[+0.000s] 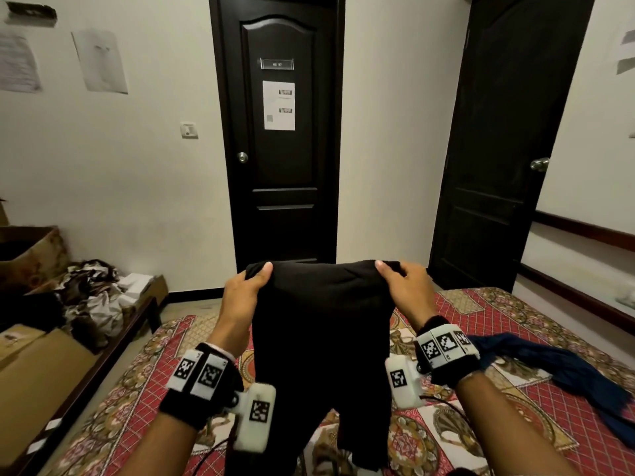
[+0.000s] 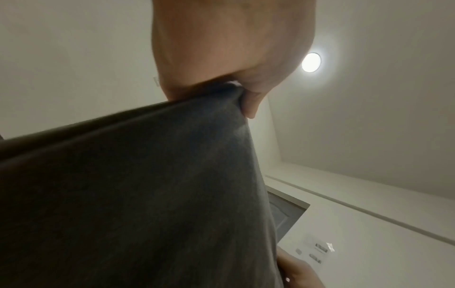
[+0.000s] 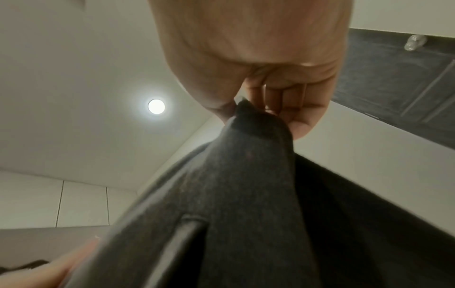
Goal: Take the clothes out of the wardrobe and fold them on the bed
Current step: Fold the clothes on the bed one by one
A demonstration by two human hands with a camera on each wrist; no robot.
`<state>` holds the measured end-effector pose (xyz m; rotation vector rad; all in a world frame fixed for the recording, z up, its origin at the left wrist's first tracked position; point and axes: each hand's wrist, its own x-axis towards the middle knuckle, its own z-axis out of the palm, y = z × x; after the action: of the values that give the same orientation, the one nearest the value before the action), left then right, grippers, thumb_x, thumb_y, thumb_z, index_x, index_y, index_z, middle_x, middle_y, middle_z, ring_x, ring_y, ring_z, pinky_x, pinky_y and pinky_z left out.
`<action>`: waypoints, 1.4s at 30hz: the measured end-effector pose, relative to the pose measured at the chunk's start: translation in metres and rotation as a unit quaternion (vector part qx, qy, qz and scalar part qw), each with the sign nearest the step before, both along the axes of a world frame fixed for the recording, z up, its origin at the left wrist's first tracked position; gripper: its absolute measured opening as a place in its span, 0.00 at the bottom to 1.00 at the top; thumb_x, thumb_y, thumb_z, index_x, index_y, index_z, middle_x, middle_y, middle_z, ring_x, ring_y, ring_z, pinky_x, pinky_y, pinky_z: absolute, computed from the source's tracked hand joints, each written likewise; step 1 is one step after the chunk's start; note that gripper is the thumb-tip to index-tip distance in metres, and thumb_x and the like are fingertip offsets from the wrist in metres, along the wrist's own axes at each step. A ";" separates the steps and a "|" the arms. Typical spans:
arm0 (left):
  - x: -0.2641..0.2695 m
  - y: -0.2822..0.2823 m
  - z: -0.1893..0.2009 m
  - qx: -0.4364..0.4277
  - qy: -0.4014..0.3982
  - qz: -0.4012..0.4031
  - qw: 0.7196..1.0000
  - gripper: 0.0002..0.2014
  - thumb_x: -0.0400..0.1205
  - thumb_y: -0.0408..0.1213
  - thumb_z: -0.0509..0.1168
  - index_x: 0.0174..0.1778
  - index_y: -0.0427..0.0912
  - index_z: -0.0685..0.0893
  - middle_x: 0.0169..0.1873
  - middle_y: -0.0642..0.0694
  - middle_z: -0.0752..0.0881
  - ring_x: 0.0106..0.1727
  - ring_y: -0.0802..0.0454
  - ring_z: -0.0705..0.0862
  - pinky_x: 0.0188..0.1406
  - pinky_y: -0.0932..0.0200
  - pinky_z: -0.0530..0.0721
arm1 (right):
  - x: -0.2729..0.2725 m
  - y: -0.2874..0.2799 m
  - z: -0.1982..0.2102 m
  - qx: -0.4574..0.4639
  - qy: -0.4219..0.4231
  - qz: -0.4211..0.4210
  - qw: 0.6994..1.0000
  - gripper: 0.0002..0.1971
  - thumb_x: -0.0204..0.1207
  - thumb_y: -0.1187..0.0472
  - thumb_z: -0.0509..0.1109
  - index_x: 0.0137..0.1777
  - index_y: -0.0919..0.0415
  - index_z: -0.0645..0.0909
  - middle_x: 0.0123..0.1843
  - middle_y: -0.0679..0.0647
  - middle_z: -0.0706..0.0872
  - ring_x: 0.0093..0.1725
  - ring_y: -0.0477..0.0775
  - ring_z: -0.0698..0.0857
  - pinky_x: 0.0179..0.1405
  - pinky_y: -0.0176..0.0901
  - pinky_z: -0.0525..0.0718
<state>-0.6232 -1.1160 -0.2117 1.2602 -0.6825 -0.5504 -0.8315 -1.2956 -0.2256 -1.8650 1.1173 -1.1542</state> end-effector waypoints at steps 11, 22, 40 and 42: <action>-0.049 0.004 -0.069 0.124 -0.200 -0.057 0.970 0.46 0.66 0.64 0.80 0.77 0.52 0.69 0.69 0.53 0.76 0.69 0.53 0.80 0.62 0.56 0.83 | 0.011 0.035 0.009 0.268 -0.204 0.140 0.931 0.07 0.82 0.64 0.76 0.53 0.66 0.82 0.42 0.61 0.83 0.36 0.49 0.86 0.24 0.36 0.84; -0.064 -0.021 -0.149 0.099 -0.302 0.057 0.946 0.09 0.80 0.33 0.69 0.37 0.50 0.80 0.28 0.52 0.81 0.27 0.57 0.74 0.28 0.59 0.69 | -0.012 0.050 0.026 0.251 -0.335 0.153 0.895 0.15 0.80 0.76 0.71 0.60 0.60 0.89 0.42 0.55 0.91 0.40 0.49 0.92 0.38 0.40 0.91; 0.084 -0.030 0.050 -0.013 -0.275 0.084 0.958 0.15 0.81 0.37 0.60 0.48 0.30 0.89 0.38 0.44 0.86 0.39 0.52 0.81 0.41 0.53 0.78 | -0.047 -0.010 0.065 -0.104 0.045 0.105 0.988 0.13 0.72 0.71 0.75 0.57 0.64 0.89 0.49 0.60 0.88 0.45 0.47 0.85 0.50 0.38 0.83; 0.086 -0.028 0.055 -0.017 -0.268 0.067 0.961 0.15 0.82 0.35 0.60 0.48 0.28 0.88 0.37 0.43 0.85 0.38 0.51 0.81 0.41 0.53 0.78 | -0.039 0.001 0.050 -0.245 0.179 0.034 0.952 0.18 0.66 0.69 0.79 0.58 0.65 0.89 0.52 0.60 0.90 0.52 0.56 0.86 0.57 0.47 0.85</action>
<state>-0.5374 -1.1441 -0.1568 1.4236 -1.0411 -0.0746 -0.8702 -1.2947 -0.1755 -2.5568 1.0011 -1.1566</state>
